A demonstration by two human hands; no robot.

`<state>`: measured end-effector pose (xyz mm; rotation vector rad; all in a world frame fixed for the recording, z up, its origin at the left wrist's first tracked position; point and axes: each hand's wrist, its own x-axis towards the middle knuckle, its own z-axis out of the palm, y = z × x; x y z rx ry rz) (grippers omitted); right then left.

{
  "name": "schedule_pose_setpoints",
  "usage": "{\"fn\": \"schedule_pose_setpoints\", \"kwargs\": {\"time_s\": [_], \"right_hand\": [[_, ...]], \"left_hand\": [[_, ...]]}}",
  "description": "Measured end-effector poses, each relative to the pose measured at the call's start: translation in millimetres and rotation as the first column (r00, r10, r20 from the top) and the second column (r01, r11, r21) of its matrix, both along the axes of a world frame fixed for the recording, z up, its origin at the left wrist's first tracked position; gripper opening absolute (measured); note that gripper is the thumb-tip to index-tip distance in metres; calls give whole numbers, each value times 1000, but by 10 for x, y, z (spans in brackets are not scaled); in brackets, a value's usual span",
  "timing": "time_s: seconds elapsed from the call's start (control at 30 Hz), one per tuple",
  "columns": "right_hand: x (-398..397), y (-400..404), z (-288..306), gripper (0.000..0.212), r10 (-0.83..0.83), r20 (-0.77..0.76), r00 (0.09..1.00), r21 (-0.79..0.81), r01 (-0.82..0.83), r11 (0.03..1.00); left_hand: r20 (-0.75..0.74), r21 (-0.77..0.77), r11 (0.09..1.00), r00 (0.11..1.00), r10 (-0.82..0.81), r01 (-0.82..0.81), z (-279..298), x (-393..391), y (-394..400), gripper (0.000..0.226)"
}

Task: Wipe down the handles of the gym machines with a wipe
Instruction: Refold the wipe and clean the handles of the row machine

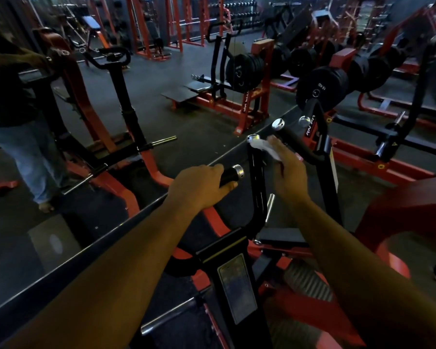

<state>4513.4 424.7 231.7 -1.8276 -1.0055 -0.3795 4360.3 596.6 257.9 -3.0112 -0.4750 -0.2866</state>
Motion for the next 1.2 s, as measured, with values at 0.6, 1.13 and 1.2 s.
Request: {"fn": "schedule_pose_setpoints", "kwargs": {"time_s": [0.6, 1.13, 1.2], "right_hand": [[-812, -668, -900, 41, 246, -96, 965, 40, -243, 969], [-1080, -720, -1035, 51, 336, -100, 937, -38, -341, 939], [-933, -587, -722, 46, 325, -119, 938, 129, -310, 942]], "left_hand": [[17, 17, 1000, 1000, 18, -19, -3, 14, -25, 54], [38, 20, 999, 999, 29, -30, -26, -9, -23, 53], [35, 26, 999, 999, 24, -24, -21, -7, -21, 53]]}}
